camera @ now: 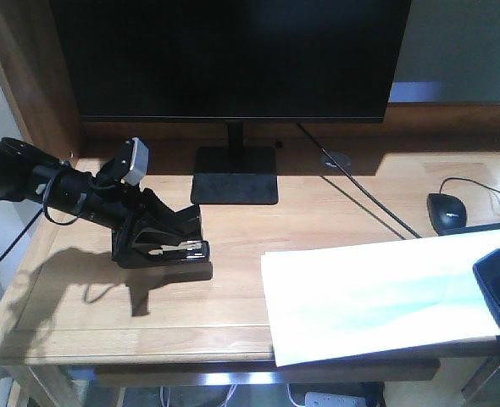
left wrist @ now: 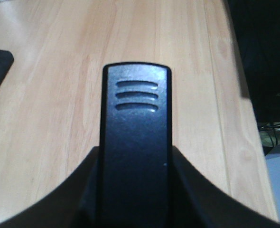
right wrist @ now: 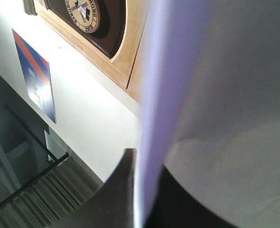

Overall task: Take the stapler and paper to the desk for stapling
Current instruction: 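Lower the black stapler in the left gripper onto the desk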

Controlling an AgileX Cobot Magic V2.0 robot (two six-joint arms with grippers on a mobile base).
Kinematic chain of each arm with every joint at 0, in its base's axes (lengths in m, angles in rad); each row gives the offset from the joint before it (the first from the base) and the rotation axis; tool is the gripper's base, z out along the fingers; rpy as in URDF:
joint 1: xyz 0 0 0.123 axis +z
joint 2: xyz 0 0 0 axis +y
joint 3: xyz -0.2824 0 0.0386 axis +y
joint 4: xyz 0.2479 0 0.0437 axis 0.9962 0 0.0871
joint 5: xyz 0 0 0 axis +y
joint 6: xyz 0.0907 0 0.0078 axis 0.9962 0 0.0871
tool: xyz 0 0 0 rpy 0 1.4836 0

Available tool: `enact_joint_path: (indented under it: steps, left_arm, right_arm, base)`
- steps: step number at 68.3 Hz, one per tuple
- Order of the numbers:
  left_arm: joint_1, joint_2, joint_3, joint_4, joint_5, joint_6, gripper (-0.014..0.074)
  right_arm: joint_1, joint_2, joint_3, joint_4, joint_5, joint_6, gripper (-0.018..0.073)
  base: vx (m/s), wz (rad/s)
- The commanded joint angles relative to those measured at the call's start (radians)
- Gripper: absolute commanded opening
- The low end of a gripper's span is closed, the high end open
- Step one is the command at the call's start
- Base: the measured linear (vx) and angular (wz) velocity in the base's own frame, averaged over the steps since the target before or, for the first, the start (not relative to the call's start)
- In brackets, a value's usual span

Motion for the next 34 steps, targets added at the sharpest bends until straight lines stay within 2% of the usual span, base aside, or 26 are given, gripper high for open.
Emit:
enact_joint_path:
  steps: [1, 23, 34]
  left_arm:
    - [-0.002, -0.034, -0.034, -0.119, 0.034, 0.024, 0.0004]
    - [-0.026, 0.007, -0.033, -0.133, -0.064, 0.041, 0.0076]
    - [-0.06, 0.009, -0.033, -0.076, -0.144, 0.05, 0.0162]
  right_arm:
    - [0.0, 0.001, 0.025, 0.014, -0.137, -0.014, -0.0001]
    - [0.0, 0.001, 0.025, 0.015, -0.137, -0.014, -0.0001]
    - [0.0, 0.001, 0.025, 0.015, -0.137, -0.014, -0.0001]
  base:
    - [0.0, 0.0]
    - [0.0, 0.0]
    - [0.0, 0.0]
